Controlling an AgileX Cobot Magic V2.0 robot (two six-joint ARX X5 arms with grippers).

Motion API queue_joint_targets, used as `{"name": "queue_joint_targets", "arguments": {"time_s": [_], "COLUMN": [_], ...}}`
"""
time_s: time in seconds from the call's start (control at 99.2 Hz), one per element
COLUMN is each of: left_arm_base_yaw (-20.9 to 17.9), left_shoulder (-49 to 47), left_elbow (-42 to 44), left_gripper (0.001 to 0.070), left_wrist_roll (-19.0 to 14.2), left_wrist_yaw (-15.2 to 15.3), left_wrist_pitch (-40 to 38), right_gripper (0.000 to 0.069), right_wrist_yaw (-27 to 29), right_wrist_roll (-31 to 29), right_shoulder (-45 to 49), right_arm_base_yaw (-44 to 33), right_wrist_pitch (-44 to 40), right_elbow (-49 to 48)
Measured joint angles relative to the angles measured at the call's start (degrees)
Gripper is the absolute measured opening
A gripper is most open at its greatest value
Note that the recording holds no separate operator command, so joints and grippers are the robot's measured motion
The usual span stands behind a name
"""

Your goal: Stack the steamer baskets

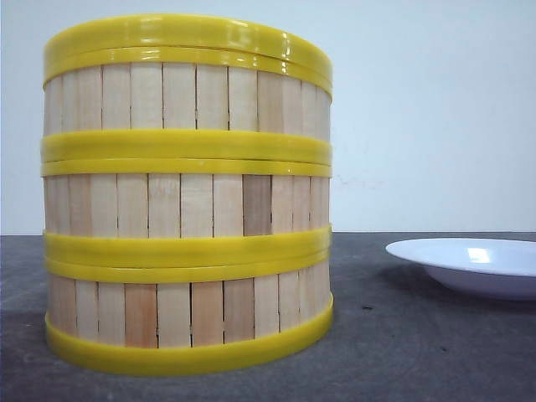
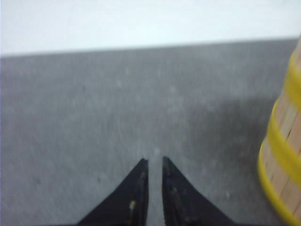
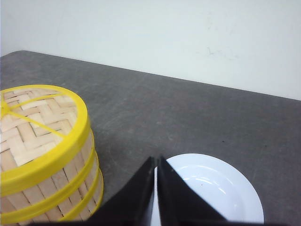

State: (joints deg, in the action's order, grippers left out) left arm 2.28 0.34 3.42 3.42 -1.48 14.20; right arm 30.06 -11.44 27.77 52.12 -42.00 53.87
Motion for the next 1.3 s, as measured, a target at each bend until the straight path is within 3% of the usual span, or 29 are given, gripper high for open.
{"name": "queue_joint_targets", "arguments": {"time_s": [1.301], "left_arm_base_yaw": [0.0], "left_shoulder": [-0.1], "left_elbow": [-0.6], "left_gripper": [0.0026], "left_wrist_roll": [0.0], "left_wrist_yaw": [0.1], "left_wrist_pitch": [-1.4], "right_gripper": [0.0003], "right_wrist_yaw": [0.0], "right_wrist_roll": [0.0], "right_shoulder": [0.0], "right_arm_base_yaw": [0.0], "right_wrist_pitch": [0.0], "right_elbow": [0.0]}}
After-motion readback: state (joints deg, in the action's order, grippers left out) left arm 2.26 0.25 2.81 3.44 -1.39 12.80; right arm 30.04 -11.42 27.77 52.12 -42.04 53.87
